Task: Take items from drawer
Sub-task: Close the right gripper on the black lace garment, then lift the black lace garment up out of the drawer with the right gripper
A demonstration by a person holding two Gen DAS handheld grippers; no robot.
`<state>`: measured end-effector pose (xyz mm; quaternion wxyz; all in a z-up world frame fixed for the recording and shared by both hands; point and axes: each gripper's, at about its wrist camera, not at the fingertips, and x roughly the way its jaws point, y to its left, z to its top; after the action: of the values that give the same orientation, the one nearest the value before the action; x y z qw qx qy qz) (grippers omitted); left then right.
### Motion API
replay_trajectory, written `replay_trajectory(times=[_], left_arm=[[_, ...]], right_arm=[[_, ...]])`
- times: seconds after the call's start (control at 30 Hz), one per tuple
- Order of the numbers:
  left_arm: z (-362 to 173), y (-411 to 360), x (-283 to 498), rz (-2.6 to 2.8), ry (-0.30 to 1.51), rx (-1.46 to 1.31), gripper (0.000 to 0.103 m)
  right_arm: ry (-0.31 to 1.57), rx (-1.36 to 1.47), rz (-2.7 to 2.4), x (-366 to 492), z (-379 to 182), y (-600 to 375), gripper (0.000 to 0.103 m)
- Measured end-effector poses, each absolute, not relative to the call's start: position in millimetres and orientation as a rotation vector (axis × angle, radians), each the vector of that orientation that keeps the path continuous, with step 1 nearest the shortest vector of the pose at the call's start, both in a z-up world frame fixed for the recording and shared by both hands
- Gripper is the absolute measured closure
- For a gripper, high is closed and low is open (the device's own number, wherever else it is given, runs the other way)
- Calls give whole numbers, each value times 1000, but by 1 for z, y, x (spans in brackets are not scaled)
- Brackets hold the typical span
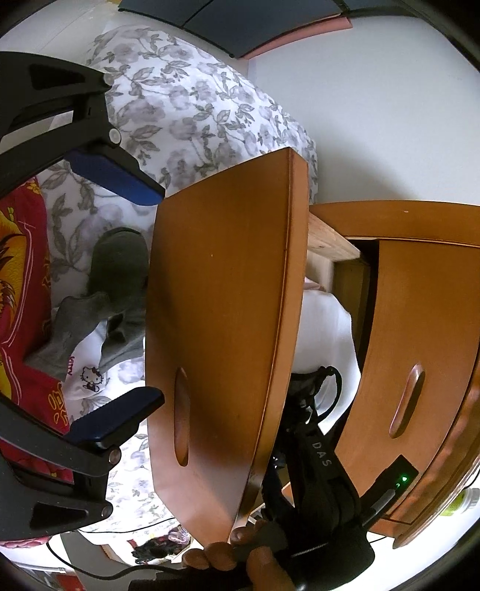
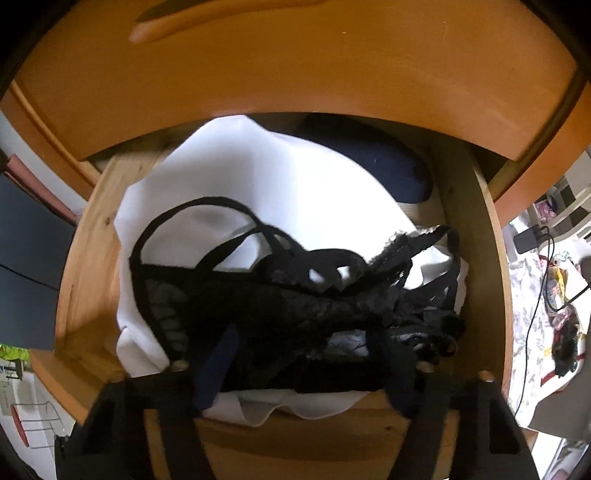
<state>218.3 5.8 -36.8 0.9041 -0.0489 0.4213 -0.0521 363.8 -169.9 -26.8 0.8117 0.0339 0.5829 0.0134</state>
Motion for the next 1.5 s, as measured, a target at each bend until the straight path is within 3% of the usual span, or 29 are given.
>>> replay_trajectory(times=[0.17,0.33,0.4,1.5], left_arm=[[-39,6,219,-108,880,-104,4],[-40,7,220,-109,885,-111,4],[-40,8,220,-109,887,-115,4],[-35,7,213,-120,871,-120,4]], right_arm=[[1254,109,40,368,-34,-178,63],[1222,120,43,366,-31,-184,91],[1205,109,47,362,-25,-186,94],[842,-18,139,277,137,-189,95]])
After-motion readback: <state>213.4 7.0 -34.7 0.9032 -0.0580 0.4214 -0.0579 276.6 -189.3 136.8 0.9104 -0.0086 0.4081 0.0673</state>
